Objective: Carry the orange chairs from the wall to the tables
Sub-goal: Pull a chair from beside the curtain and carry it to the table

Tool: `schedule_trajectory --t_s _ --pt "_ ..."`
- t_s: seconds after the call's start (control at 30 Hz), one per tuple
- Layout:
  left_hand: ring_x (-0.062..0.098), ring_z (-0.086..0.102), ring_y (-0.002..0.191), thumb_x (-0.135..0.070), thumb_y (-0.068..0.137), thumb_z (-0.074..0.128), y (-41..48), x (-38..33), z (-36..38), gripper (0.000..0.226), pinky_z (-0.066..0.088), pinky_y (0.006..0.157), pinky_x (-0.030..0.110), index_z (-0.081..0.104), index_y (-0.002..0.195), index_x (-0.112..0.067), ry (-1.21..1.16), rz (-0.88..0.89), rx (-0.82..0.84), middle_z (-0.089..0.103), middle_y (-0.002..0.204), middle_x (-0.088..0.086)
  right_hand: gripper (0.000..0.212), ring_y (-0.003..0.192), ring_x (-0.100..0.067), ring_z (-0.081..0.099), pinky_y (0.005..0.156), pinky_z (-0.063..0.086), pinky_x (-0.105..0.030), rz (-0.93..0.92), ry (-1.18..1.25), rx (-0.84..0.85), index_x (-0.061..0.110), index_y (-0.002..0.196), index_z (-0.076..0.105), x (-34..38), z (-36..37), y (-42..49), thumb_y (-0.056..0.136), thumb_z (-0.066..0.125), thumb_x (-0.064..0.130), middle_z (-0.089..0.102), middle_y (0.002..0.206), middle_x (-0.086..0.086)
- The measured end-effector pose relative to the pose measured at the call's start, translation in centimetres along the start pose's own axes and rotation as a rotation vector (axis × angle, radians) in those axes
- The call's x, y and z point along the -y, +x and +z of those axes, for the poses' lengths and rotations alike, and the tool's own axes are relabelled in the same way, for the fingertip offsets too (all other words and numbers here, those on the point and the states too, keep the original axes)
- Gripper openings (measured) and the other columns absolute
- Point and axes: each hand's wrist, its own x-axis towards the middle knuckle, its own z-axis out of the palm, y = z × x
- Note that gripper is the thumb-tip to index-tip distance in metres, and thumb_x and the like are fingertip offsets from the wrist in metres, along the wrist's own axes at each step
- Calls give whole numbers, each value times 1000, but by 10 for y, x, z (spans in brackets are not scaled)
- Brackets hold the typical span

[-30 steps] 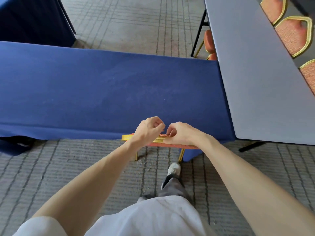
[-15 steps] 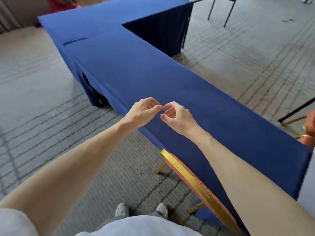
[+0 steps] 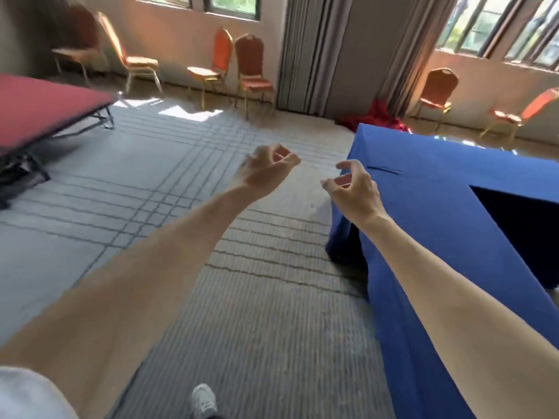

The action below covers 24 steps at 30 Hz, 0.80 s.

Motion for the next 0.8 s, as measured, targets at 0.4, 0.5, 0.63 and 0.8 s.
schedule_trajectory --t_s 0.4,0.5,0.63,0.8 --pt "12 59 104 -51 92 57 108 156 -252 36 45 85 31 62 117 -25 -19 -155 -289 64 110 -9 48 86 -5 61 80 54 -33 -279 139 201 16 130 50 200 220 186 90 69 34 61 94 9" --pt "12 58 105 -52 90 57 119 189 -286 37 45 85 31 61 117 -27 -2 -223 -316 63 111 -11 48 85 -6 64 74 54 -27 -328 165 252 15 130 50 225 261 208 89 70 33 65 101 2" --pt "14 59 107 -59 80 56 161 246 -350 44 48 92 38 61 113 -30 32 -302 -368 64 111 -11 49 86 -6 64 78 55 -30 -385 199 324 16 130 52 272 348 264 89 71 34 65 102 2" --pt "14 58 105 -51 88 60 244 309 -413 38 49 90 37 62 114 -24 66 -314 -421 63 110 -8 50 87 -7 66 79 58 -35 -438 227 359 18 129 53 312 435 354 87 71 38 67 103 3"
